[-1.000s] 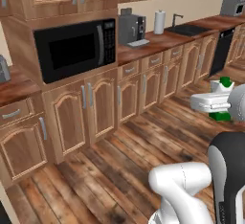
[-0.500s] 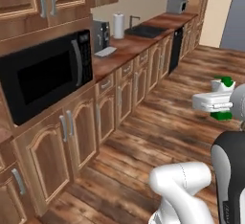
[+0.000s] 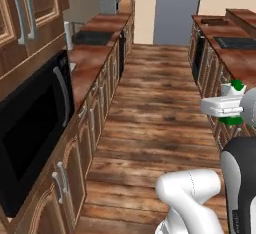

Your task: Take out the milk from the fridge and place it on the tray on the counter. Then take the sugar cube near the tray and place it in the tray.

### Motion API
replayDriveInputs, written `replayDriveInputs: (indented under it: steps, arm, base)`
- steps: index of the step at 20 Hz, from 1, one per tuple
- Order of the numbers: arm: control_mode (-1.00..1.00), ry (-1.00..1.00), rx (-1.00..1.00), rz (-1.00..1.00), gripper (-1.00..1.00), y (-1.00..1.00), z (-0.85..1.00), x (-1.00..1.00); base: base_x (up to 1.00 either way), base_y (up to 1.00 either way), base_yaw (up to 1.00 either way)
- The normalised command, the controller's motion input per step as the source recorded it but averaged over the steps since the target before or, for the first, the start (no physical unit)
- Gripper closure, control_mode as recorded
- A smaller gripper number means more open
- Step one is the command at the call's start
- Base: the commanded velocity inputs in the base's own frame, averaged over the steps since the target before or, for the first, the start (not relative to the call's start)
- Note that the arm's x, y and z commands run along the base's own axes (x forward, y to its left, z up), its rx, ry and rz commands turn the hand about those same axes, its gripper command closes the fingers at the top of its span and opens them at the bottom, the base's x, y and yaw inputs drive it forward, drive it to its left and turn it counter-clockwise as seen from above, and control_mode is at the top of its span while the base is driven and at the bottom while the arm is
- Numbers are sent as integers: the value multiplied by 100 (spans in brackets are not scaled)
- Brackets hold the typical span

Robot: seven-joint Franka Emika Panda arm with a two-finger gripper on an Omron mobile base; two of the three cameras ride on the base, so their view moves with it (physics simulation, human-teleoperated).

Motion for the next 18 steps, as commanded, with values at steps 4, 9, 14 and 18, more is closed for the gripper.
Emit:
replayDriveInputs:
  steps: [4, 9, 14, 18]
  arm:
    - [100, 0, 0, 0, 100, 0, 0, 0]
    - [100, 0, 0, 0, 100, 0, 0, 0]
    - [100, 0, 0, 0, 100, 0, 0, 0]
    - [100, 0, 0, 0, 100, 0, 0, 0]
  base:
    - [86, 77, -64]
    - [100, 39, -46]
    - [100, -20, -30]
    - [100, -21, -20]
